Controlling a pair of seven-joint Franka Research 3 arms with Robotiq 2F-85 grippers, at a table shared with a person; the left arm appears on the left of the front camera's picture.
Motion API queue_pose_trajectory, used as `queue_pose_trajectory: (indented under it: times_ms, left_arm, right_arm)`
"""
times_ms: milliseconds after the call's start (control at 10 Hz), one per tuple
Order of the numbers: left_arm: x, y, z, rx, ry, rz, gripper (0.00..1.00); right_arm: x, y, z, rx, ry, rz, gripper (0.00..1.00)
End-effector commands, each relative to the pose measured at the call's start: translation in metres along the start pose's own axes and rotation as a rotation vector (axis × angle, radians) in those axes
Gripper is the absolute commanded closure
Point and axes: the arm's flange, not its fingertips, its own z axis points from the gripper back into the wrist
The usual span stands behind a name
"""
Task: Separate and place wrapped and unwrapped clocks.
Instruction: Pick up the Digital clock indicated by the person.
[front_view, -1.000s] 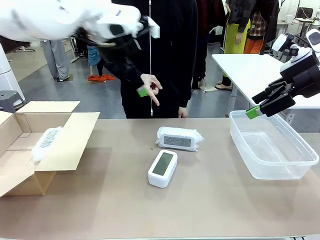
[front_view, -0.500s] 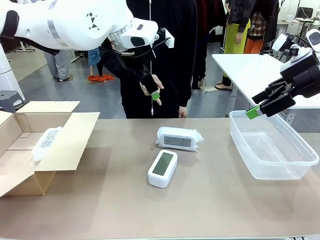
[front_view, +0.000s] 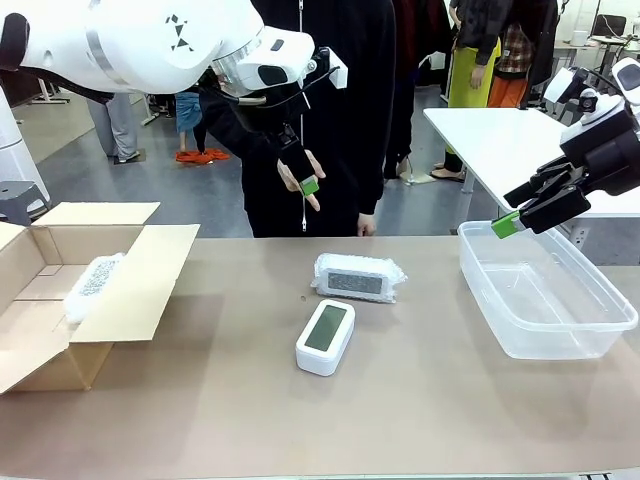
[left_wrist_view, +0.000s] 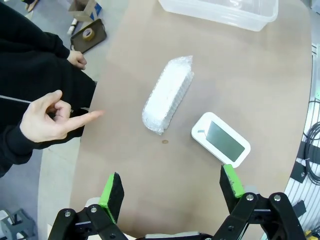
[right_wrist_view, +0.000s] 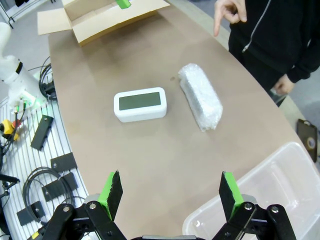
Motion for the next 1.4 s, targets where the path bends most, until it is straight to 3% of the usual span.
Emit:
queue_pose_trajectory:
  times_ms: [0, 200, 500, 800, 1100, 1300]
  left_arm:
    - [0.041, 0.039, -0.025, -0.081, 0.107, -0.113, 0.0]
    - [0.075, 0.055, -0.067, -0.158, 0.227, -0.248, 0.0]
    - [0.099, 0.05, -0.116, -0.231, 0.213, -0.378, 0.0]
    - [0.097, 0.037, -0.163, -0.193, 0.16, -0.388, 0.0]
    - [0.102, 0.035, -0.208, -0.147, 0.17, -0.428, 0.0]
    - [0.096, 0.034, -0.222, -0.148, 0.232, -0.404, 0.0]
  right_arm:
    - [0.0, -0.003, -0.003, 0.026, -0.026, 0.008, 0.0]
    - [0.0, -0.003, -0.003, 0.026, -0.026, 0.008, 0.0]
    - [0.0, -0.003, -0.003, 0.026, -0.026, 0.008, 0.0]
    - [0.0, -0.003, -0.003, 0.026, -0.026, 0.008, 0.0]
    - [0.0, -0.003, -0.003, 0.026, -0.026, 0.008, 0.0]
    - [0.0, -0.003, -0.003, 0.026, -0.026, 0.008, 0.0]
